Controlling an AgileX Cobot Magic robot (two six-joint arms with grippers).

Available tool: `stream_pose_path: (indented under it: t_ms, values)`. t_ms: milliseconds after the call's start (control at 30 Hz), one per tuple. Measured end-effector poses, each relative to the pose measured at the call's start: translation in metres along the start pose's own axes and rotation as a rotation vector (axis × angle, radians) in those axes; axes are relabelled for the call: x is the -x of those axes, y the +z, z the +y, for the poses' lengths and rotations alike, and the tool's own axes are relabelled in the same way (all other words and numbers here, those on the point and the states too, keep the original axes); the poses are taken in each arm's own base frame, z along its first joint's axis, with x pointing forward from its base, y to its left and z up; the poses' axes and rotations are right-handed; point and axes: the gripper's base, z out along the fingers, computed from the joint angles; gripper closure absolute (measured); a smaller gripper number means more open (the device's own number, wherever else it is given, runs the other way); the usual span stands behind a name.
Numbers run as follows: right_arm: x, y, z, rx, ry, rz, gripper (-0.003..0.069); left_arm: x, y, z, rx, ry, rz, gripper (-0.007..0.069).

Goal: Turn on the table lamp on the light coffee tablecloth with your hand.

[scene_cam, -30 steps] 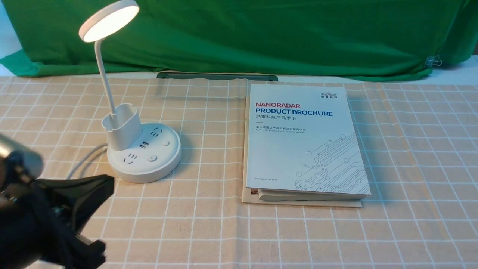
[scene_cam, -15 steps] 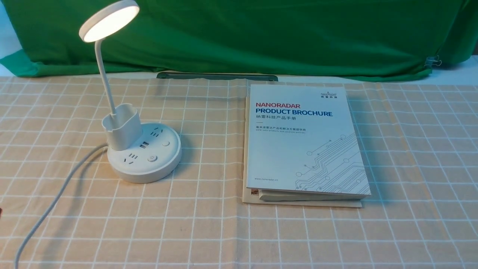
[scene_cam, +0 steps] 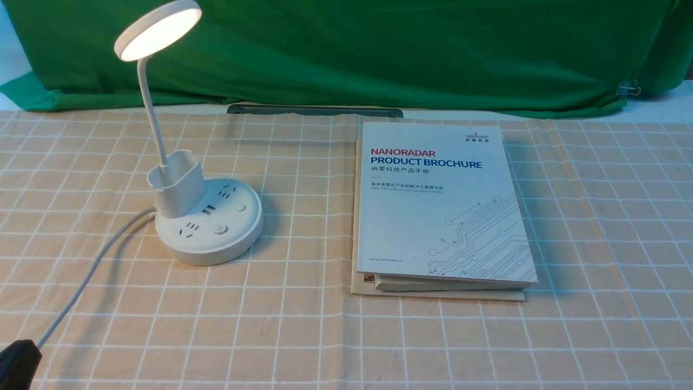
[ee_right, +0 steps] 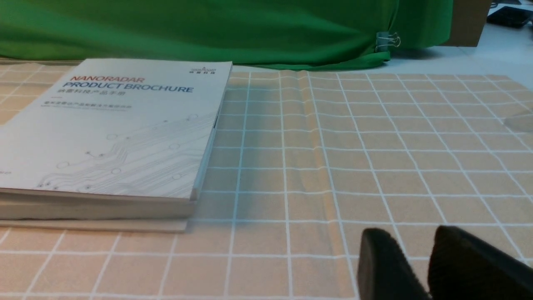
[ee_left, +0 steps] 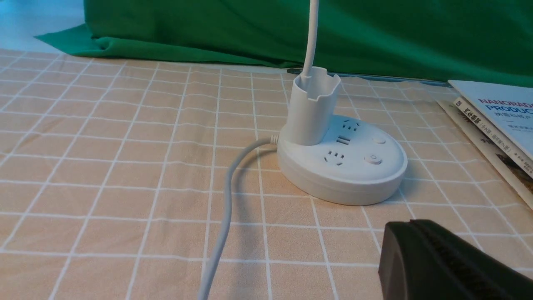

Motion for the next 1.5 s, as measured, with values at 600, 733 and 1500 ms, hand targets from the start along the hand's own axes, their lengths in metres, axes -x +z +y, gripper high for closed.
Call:
stream_pose_path:
  t_ms: [600,733,1500]
  values:
    - [0.0000,0.0000,0.0000,0.000,0.000,0.000,0.0421,0.0001,-0.0001,-0.0001,-0.001,0.013,-0.001,0.0622]
    - [0.0000,0.0000,0.0000,0.000,0.000,0.000,0.0421,0.0001,-0.0001,-0.0001,-0.001,0.013,-0.001,0.0622]
    - [0.0000,0.0000,0.0000,0.000,0.001,0.000,0.0421,0.0004,-0.0001,-0.0001,-0.001,0.014,-0.005,0.0622]
